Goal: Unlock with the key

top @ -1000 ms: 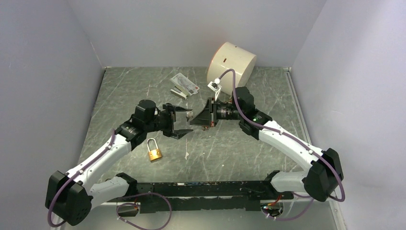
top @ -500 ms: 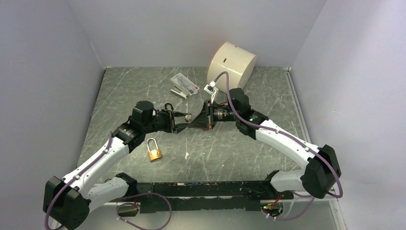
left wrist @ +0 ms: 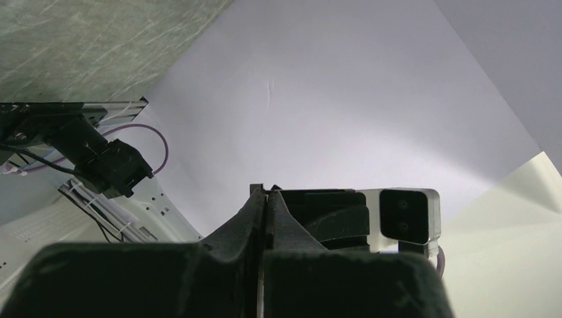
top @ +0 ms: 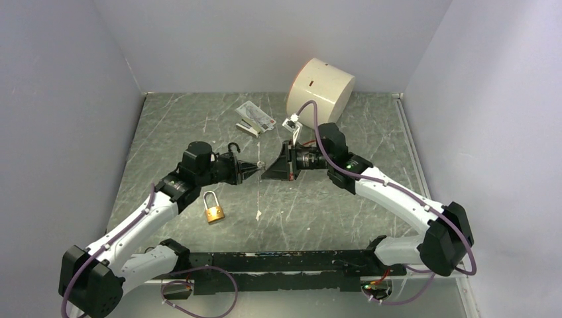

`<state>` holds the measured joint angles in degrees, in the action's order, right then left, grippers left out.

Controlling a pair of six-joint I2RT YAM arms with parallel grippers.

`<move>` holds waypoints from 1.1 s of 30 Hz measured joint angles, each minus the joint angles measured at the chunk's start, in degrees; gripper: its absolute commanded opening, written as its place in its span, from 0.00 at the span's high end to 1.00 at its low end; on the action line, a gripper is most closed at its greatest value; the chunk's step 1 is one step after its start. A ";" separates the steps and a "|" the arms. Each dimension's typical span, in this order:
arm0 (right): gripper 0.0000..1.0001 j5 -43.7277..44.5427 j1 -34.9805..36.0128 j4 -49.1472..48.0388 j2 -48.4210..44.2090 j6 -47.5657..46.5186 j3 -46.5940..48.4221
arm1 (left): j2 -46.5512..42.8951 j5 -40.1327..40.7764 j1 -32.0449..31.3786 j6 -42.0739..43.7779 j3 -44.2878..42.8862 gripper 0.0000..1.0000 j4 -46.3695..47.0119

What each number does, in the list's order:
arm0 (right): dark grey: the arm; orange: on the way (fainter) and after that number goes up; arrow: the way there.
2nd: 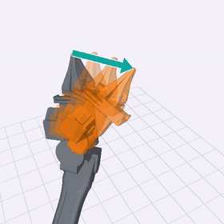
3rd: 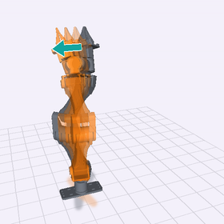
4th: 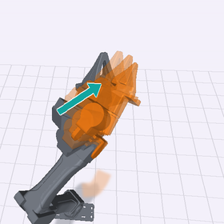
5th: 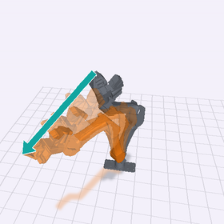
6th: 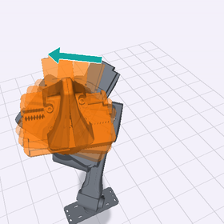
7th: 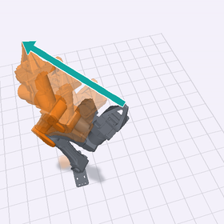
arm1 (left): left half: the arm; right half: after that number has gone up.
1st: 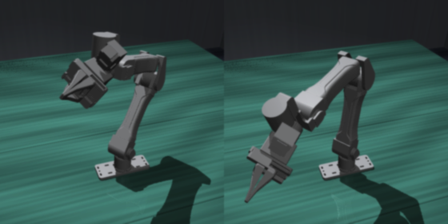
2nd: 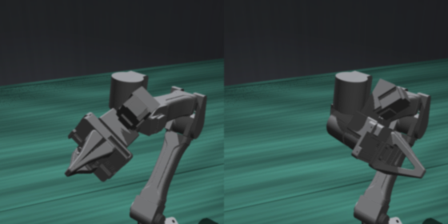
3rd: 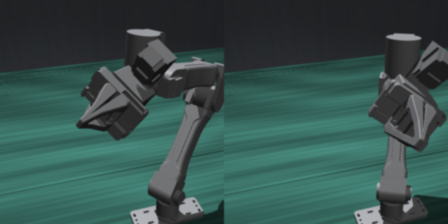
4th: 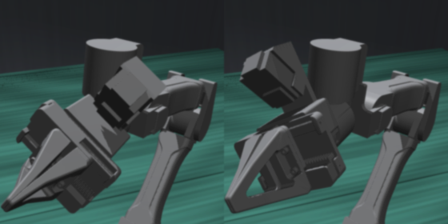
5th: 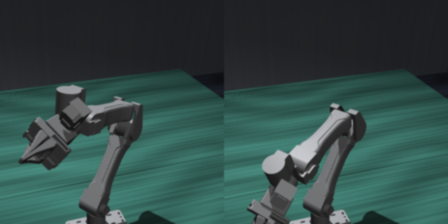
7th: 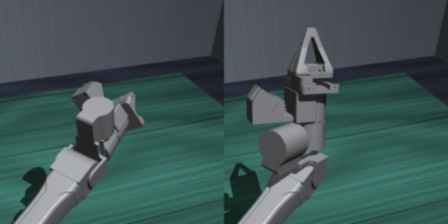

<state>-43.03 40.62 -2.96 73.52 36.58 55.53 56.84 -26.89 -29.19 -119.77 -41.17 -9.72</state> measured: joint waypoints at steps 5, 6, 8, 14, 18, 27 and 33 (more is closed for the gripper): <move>0.92 -0.39 0.02 1.31 -2.45 -2.05 -1.05 | -0.90 2.16 -0.04 0.04 -0.90 0.97 -1.60; 0.87 -0.28 -0.02 1.73 -3.28 -2.71 -1.31 | -1.22 3.23 -0.17 0.59 -2.14 0.97 -3.65; 0.64 -0.24 -0.02 2.19 -4.74 -3.69 -1.62 | -1.64 5.64 -0.37 3.06 -4.85 0.97 -6.82; 0.29 3.98 -0.02 3.17 -10.75 -7.43 -1.99 | -1.62 14.34 -0.24 22.32 -13.44 0.98 -9.14; 0.28 5.60 -0.04 2.47 -12.83 -7.65 -1.97 | -1.29 14.29 -0.24 40.72 -14.64 0.98 -2.80; 0.29 9.38 -0.09 -5.77 -9.73 3.72 2.40 | -0.76 1.38 -0.26 71.49 -14.67 0.98 15.39; 0.47 11.54 -0.09 -11.08 -8.70 6.54 4.83 | -0.22 -4.59 -0.26 74.82 -15.47 0.98 24.15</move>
<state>-31.48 40.53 -14.04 64.82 43.11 60.36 56.62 -31.48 -29.45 -44.95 -56.64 14.44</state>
